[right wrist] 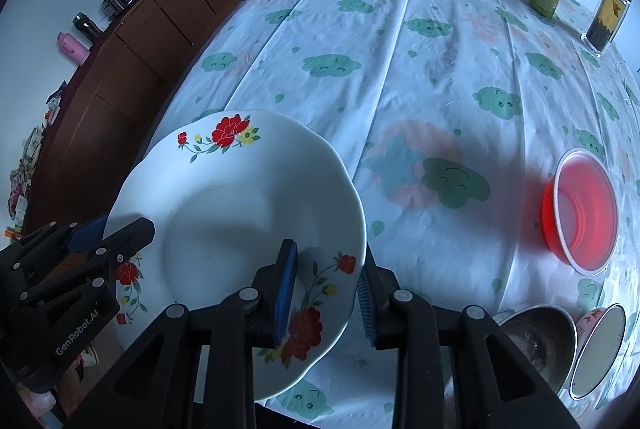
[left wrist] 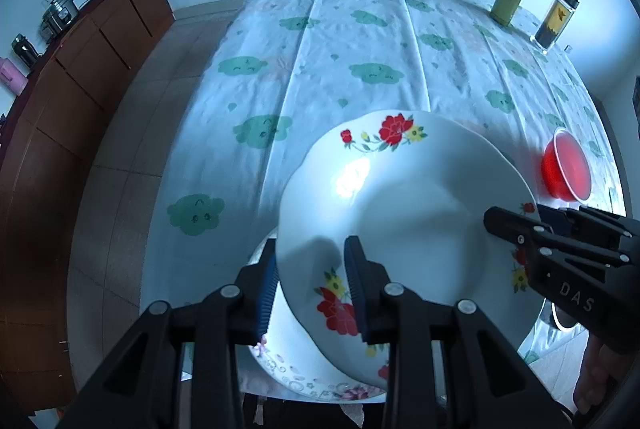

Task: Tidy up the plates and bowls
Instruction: 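Lower the red-flower plate onto the pink-floral plate stack with both tools, then open both tools to release the red-flower plate rim, then move both tools past the steel bowl to the pink plastic bowl rim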

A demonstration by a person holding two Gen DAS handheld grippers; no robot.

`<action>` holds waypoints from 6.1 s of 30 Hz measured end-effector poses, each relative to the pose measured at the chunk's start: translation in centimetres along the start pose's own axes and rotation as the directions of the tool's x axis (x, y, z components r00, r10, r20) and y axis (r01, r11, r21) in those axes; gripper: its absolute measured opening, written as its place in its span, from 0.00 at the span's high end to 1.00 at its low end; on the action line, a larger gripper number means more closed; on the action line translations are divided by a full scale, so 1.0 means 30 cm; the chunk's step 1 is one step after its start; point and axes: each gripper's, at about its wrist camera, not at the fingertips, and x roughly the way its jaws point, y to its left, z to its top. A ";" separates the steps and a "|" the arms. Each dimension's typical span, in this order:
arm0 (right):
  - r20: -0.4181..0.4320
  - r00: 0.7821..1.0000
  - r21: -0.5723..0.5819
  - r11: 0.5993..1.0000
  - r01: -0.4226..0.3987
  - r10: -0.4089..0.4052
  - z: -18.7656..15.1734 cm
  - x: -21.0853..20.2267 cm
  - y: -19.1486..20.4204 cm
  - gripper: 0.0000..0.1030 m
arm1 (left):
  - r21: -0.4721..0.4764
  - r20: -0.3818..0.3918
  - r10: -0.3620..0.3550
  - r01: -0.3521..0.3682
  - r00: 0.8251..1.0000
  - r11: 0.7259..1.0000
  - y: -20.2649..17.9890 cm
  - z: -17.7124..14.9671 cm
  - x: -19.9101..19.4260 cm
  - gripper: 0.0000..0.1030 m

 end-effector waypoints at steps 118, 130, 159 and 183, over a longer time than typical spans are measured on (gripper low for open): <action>0.042 0.999 -0.057 0.998 -0.024 0.027 -0.185 0.047 0.107 0.48 | -0.065 0.005 0.002 -0.002 1.000 0.998 0.133 -0.173 0.075 0.53; 0.084 0.996 0.046 0.999 -0.009 0.006 -0.263 -0.050 -0.024 0.48 | 0.092 -0.005 -0.084 0.085 0.996 0.992 -0.103 -0.128 0.066 0.52; 0.182 0.978 0.287 0.957 0.043 -0.099 -0.232 -0.223 -0.485 0.48 | 0.337 -0.007 -0.177 0.169 0.984 0.926 -0.615 0.089 0.043 0.44; 0.157 0.979 0.422 0.905 0.053 -0.131 -0.170 -0.206 -0.818 0.49 | 0.402 -0.042 -0.176 0.178 0.983 0.898 -0.906 0.223 0.126 0.44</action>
